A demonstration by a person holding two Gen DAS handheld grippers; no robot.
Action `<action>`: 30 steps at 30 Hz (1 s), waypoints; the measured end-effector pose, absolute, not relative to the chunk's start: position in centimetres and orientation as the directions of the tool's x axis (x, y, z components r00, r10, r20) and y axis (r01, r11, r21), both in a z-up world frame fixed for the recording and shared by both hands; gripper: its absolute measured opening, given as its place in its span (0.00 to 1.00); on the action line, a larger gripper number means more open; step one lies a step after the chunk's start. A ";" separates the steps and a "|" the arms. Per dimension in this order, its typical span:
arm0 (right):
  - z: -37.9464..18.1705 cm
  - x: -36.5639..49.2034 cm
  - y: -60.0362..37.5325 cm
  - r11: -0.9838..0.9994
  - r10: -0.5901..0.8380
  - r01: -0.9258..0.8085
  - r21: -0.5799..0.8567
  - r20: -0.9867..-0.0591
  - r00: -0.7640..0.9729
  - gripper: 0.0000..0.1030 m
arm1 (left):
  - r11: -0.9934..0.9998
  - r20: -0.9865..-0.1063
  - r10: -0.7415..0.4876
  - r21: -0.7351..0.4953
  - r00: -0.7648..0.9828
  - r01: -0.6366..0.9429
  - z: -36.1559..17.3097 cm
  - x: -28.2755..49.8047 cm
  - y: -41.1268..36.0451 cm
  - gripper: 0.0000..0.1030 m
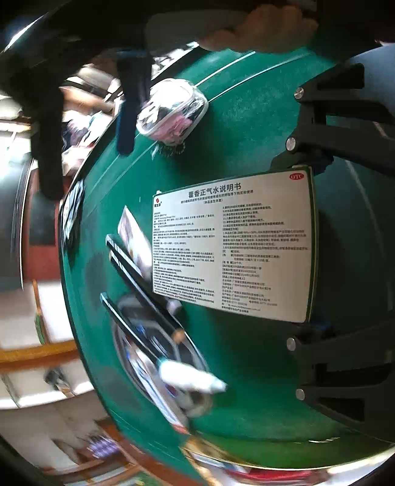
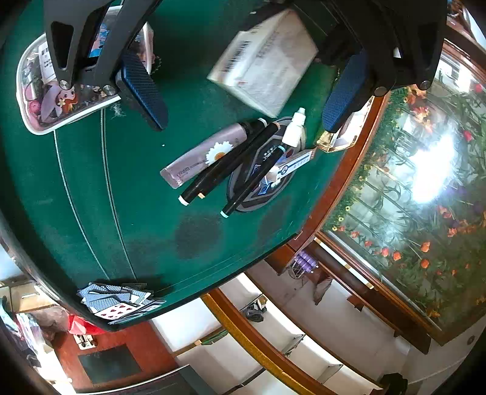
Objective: Organize objects
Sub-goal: 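Lift the white carton with the left gripper while the right grasps the cartoon plastic box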
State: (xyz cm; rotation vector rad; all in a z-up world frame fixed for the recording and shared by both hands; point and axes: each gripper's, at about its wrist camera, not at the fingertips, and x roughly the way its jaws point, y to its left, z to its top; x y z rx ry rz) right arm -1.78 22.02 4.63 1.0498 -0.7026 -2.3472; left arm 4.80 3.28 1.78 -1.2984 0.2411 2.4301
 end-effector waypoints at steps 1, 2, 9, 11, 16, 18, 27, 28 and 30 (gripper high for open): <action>4.6 -1.7 22.0 -0.773 -0.582 0.201 0.602 -0.546 -0.603 1.00 | -0.926 -0.826 0.249 -0.050 -0.506 -0.375 2.2 5.0 2.4 0.66; 4.6 -1.6 21.9 -0.784 -0.568 0.196 0.588 -0.554 -0.609 1.00 | -0.931 -0.822 0.258 -0.072 -0.507 -0.357 2.6 5.0 1.7 0.66; 7.0 0.9 23.9 -0.848 -0.445 0.123 0.515 -0.567 -0.693 1.00 | -0.936 -0.761 0.299 -0.118 -0.576 -0.331 6.8 9.0 -2.8 0.67; 7.7 1.7 24.9 -0.855 -0.424 0.099 0.509 -0.578 -0.697 1.00 | -0.937 -0.749 0.300 -0.116 -0.591 -0.330 7.2 9.3 -3.2 0.67; 8.6 3.3 27.1 -0.908 -0.288 -0.012 0.420 -0.643 -0.709 1.00 | -0.938 -0.709 0.294 -0.086 -0.641 -0.336 7.7 10.3 -4.0 0.67; 8.5 3.7 27.4 -0.935 -0.213 -0.056 0.350 -0.682 -0.699 1.00 | -0.941 -0.690 0.283 -0.066 -0.666 -0.332 7.6 10.6 -4.7 0.67; 6.3 2.7 25.9 -0.971 -0.100 -0.110 0.211 -0.781 -0.616 1.00 | -0.943 -0.692 0.298 -0.105 -0.657 -0.317 7.1 11.3 -7.5 0.67; 5.9 2.3 26.1 -0.968 -0.083 -0.140 0.208 -0.795 -0.601 1.00 | -0.943 -0.691 0.297 -0.104 -0.659 -0.316 7.1 11.5 -7.9 0.67; 5.2 2.0 26.5 -0.954 -0.029 -0.231 0.190 -0.827 -0.561 1.00 | -0.944 -0.691 0.294 -0.102 -0.661 -0.313 7.0 11.7 -8.0 0.67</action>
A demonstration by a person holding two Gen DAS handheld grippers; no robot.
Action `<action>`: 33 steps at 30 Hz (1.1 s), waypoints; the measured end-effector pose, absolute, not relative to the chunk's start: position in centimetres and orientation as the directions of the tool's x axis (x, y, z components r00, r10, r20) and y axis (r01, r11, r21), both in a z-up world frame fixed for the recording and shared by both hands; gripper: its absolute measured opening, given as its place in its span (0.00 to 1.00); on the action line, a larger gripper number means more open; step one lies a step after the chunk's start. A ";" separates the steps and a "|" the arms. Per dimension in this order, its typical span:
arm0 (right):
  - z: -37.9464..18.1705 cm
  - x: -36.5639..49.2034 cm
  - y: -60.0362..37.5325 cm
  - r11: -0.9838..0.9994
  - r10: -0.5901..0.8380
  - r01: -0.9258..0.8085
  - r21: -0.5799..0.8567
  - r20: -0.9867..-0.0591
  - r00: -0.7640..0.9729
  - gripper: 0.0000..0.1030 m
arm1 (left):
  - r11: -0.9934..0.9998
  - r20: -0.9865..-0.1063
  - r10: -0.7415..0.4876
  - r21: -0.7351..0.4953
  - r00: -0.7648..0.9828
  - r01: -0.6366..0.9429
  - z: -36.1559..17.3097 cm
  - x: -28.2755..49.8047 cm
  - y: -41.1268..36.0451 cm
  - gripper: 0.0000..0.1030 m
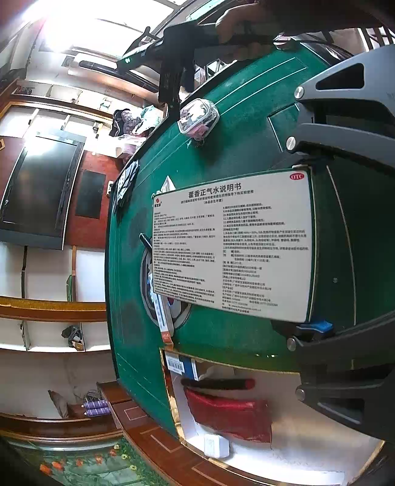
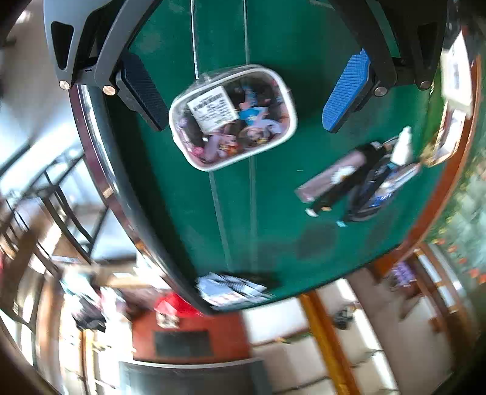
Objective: Organize objects
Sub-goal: 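Lift the white carton with the left gripper while the right grasps the cartoon plastic box, then carry the carton and the cartoon box toward the tray with both grippers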
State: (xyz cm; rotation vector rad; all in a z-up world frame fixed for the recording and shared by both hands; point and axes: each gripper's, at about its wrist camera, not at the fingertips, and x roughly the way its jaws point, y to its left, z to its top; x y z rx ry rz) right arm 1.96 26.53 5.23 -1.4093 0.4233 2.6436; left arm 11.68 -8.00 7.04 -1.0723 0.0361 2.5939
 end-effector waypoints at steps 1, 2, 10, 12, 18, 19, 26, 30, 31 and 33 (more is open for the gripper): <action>4.9 2.1 27.0 -0.938 -0.023 -0.279 0.207 -0.838 -0.546 1.00 | -0.944 -0.690 0.296 -0.105 -0.661 -0.312 7.1 11.7 -8.1 0.67; 4.6 2.3 27.2 -0.920 -0.041 -0.307 0.242 -0.840 -0.541 1.00 | -0.944 -0.690 0.298 -0.109 -0.660 -0.312 7.1 11.7 -8.3 0.67; 2.3 2.7 27.9 -0.790 -0.184 -0.419 0.447 -0.825 -0.534 1.00 | -0.938 -0.693 0.315 -0.123 -0.649 -0.323 6.6 11.5 -8.2 0.68; 2.5 1.9 27.3 -0.804 -0.160 -0.419 0.422 -0.832 -0.530 1.00 | -0.938 -0.693 0.316 -0.124 -0.648 -0.324 6.5 11.5 -8.2 0.68; 2.1 -0.7 25.4 -0.841 -0.021 -0.470 0.268 -0.884 -0.466 1.00 | -0.940 -0.694 0.313 -0.127 -0.648 -0.317 6.4 11.5 -8.5 0.68; 2.1 -0.9 25.1 -0.848 0.003 -0.472 0.240 -0.889 -0.457 1.00 | -0.940 -0.694 0.313 -0.128 -0.648 -0.318 6.4 11.5 -8.5 0.68; 1.6 -1.2 21.9 -0.923 0.171 -0.384 0.001 -0.893 -0.416 0.91 | -0.938 -0.693 0.315 -0.122 -0.648 -0.325 6.5 11.9 -8.7 0.68; 2.6 0.5 22.7 -0.922 0.088 -0.370 0.109 -0.874 -0.477 0.88 | -0.942 -0.693 0.308 -0.126 -0.652 -0.310 6.4 11.9 -9.5 0.68; 2.9 1.0 23.0 -0.921 0.066 -0.364 0.136 -0.869 -0.491 0.88 | -0.943 -0.693 0.306 -0.127 -0.652 -0.307 6.4 11.9 -9.7 0.68; 3.2 1.7 23.2 -0.917 0.023 -0.353 0.184 -0.862 -0.507 0.88 | -0.946 -0.694 0.300 -0.129 -0.655 -0.298 6.4 11.9 -10.1 0.68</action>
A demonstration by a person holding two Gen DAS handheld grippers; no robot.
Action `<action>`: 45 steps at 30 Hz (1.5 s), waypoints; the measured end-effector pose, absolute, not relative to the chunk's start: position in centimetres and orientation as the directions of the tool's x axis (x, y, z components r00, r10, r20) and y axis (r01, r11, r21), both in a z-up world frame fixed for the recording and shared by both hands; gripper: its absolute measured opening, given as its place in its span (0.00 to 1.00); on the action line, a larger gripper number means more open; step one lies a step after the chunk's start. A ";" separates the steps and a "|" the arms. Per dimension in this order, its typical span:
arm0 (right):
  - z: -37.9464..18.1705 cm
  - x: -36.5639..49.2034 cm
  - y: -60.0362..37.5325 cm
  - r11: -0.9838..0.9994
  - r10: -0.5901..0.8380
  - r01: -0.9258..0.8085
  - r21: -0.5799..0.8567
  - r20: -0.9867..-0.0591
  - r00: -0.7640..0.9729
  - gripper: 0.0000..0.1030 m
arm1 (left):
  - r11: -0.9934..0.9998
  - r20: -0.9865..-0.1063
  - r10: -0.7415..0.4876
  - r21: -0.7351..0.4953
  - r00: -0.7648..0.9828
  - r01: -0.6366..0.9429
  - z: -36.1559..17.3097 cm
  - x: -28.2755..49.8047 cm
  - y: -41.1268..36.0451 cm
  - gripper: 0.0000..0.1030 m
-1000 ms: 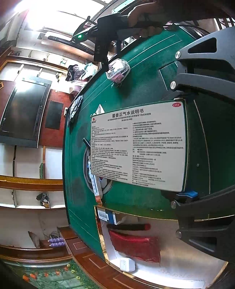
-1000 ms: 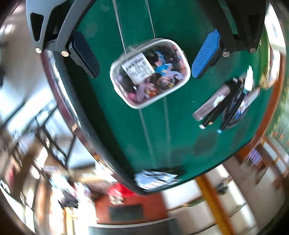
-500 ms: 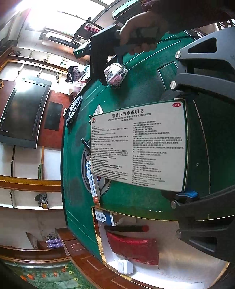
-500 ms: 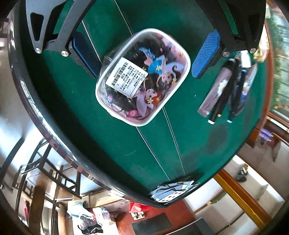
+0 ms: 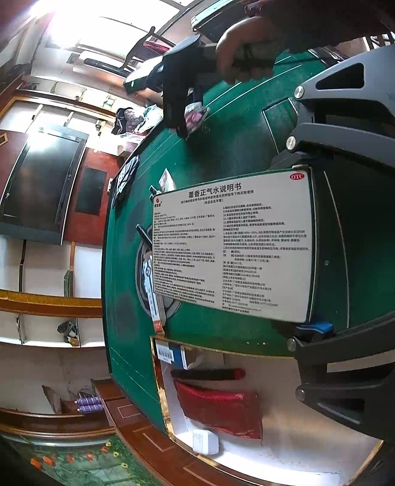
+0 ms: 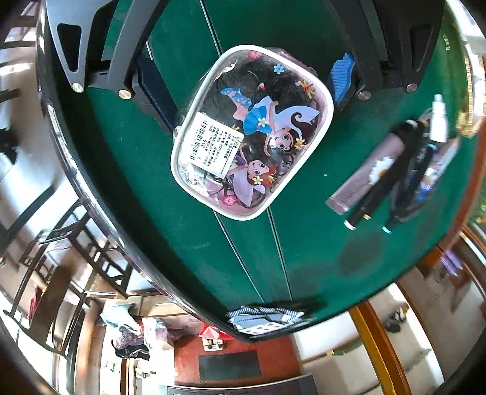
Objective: Organize objects
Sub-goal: 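Carry the carton and the cartoon box toward the tray with both grippers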
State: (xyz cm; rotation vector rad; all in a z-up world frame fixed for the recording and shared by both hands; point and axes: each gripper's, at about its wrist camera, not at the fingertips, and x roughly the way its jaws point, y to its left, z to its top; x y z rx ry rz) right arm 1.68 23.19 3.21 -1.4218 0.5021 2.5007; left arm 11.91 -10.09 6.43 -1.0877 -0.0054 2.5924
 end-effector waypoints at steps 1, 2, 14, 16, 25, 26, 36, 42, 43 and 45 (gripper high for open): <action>3.4 2.0 23.3 -0.913 -0.001 -0.349 0.210 -0.858 -0.513 0.88 | -0.947 -0.692 0.298 -0.129 -0.657 -0.293 6.5 12.0 -10.3 0.68; 3.6 2.5 23.3 -0.910 -0.020 -0.345 0.231 -0.855 -0.519 0.88 | -0.948 -0.691 0.296 -0.129 -0.659 -0.290 6.5 12.0 -10.5 0.68; 8.7 4.9 14.9 -0.930 -0.254 -0.065 0.362 -0.760 -0.599 0.88 | -0.991 -0.659 0.132 -0.083 -0.741 -0.102 9.5 13.5 -20.0 0.68; 9.3 4.7 12.3 -0.928 -0.299 -0.001 0.373 -0.744 -0.597 0.88 | -0.997 -0.658 0.074 -0.063 -0.749 -0.043 9.7 13.4 -22.3 0.68; 10.9 3.5 -0.4 -0.878 -0.478 0.261 0.400 -0.735 -0.481 0.89 | -0.991 -0.703 -0.119 0.035 -0.702 0.133 8.4 11.9 -30.3 0.68; 10.9 3.5 -1.9 -0.870 -0.493 0.286 0.402 -0.736 -0.464 0.89 | -0.989 -0.713 -0.125 0.038 -0.690 0.141 8.0 11.5 -30.7 0.68; 7.4 4.1 -14.7 -0.783 -0.571 0.463 0.416 -0.776 -0.269 0.89 | -0.991 -0.800 -0.087 0.008 -0.593 0.135 4.6 9.6 -32.0 0.68; 4.8 4.1 -18.1 -0.781 -0.550 0.478 0.402 -0.805 -0.221 0.89 | -0.992 -0.845 -0.077 0.009 -0.529 0.129 3.0 6.6 -32.6 0.67; 4.8 4.0 -18.2 -0.786 -0.540 0.479 0.390 -0.810 -0.228 0.89 | -0.991 -0.850 -0.079 0.012 -0.521 0.131 2.8 6.2 -32.8 0.68; 4.5 3.7 -18.2 -0.785 -0.540 0.478 0.395 -0.814 -0.214 0.89 | -0.991 -0.864 -0.077 0.013 -0.498 0.130 2.4 5.3 -33.0 0.68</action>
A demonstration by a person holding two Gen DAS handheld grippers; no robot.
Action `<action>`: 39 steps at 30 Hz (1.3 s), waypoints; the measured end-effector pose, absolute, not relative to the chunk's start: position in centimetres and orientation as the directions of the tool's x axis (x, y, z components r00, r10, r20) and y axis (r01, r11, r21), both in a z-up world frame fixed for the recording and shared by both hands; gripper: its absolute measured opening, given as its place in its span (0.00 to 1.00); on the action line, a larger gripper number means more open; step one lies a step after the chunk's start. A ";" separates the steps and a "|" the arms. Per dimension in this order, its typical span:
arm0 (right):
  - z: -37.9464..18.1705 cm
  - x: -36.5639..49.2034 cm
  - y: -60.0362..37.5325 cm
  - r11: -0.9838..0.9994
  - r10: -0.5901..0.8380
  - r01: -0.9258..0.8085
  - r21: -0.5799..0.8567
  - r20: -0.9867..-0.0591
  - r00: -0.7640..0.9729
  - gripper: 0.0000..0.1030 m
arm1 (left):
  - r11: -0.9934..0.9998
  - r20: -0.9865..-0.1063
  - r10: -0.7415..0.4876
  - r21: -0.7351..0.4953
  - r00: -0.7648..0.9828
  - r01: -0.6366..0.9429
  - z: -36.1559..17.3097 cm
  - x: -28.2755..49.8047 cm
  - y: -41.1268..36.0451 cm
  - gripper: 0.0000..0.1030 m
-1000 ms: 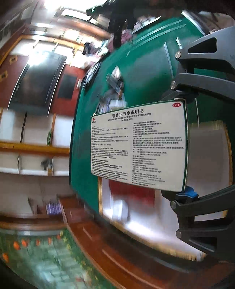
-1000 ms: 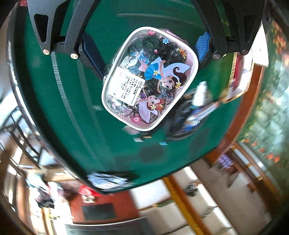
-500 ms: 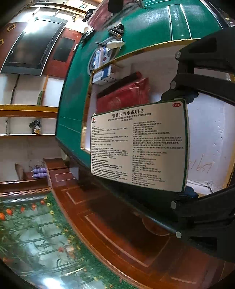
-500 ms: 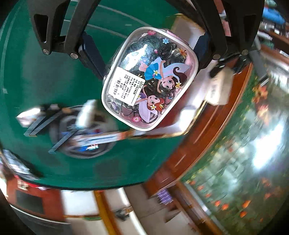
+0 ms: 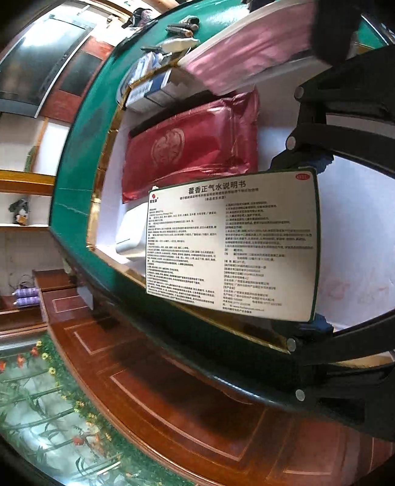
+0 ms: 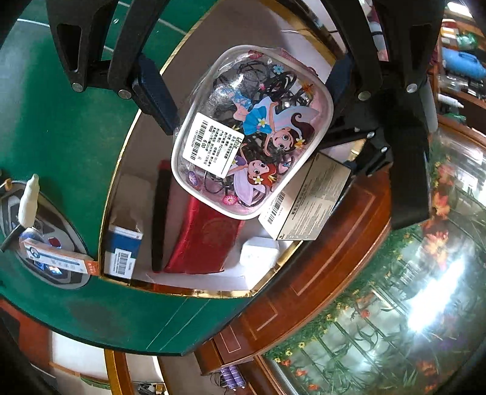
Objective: Organize objects
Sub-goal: 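Carry the carton and the cartoon box toward the tray with both grippers, then lower the carton and cartoon box into the tray and open both grippers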
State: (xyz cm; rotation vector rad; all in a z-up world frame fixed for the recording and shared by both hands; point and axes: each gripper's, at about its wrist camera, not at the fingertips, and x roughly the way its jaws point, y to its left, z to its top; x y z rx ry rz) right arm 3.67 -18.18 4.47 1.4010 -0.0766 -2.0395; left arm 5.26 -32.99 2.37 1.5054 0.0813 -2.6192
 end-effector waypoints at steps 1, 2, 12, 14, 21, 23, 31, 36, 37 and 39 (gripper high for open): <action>4.3 3.6 -18.3 -0.786 -0.537 0.477 0.393 -0.817 -0.211 0.89 | -0.991 -0.867 -0.071 0.006 -0.494 0.132 2.2 5.0 -33.0 0.68; 4.2 3.5 -18.3 -0.792 -0.526 0.476 0.382 -0.823 -0.214 0.89 | -0.991 -0.866 -0.072 0.006 -0.495 0.135 2.2 4.8 -33.0 0.68; 3.5 3.1 -18.1 -0.823 -0.474 0.458 0.337 -0.852 -0.225 0.89 | -0.983 -0.836 -0.098 -0.004 -0.540 0.185 2.1 5.4 -33.3 0.70; 3.6 3.2 -18.0 -0.828 -0.459 0.464 0.316 -0.856 -0.236 0.89 | -0.981 -0.826 -0.088 -0.026 -0.556 0.193 2.2 5.9 -33.5 0.70; 4.0 2.7 -17.7 -0.801 -0.507 0.472 0.367 -0.836 -0.211 0.89 | -0.957 -0.784 -0.043 -0.145 -0.620 0.250 3.0 7.2 -35.3 0.70; 4.5 2.4 -17.1 -0.785 -0.541 0.473 0.400 -0.815 -0.209 0.89 | -0.937 -0.751 0.017 -0.243 -0.660 0.251 3.5 7.9 -36.3 0.74; 3.7 2.1 -18.4 -0.783 -0.512 0.503 0.365 -0.838 -0.188 0.89 | -0.912 -0.713 0.028 -0.305 -0.700 0.273 4.7 9.3 -36.8 0.81; 3.4 1.7 -18.9 -0.777 -0.525 0.504 0.377 -0.830 -0.187 0.89 | -0.897 -0.694 -0.031 -0.298 -0.719 0.326 5.8 10.4 -38.3 0.84; 3.3 1.7 -18.9 -0.774 -0.529 0.506 0.380 -0.827 -0.188 0.89 | -0.895 -0.687 -0.044 -0.295 -0.725 0.334 6.0 10.8 -38.3 0.85; 3.2 1.6 -18.9 -0.768 -0.541 0.508 0.391 -0.820 -0.187 0.89 | -0.890 -0.665 -0.084 -0.285 -0.742 0.357 6.7 11.6 -38.7 0.86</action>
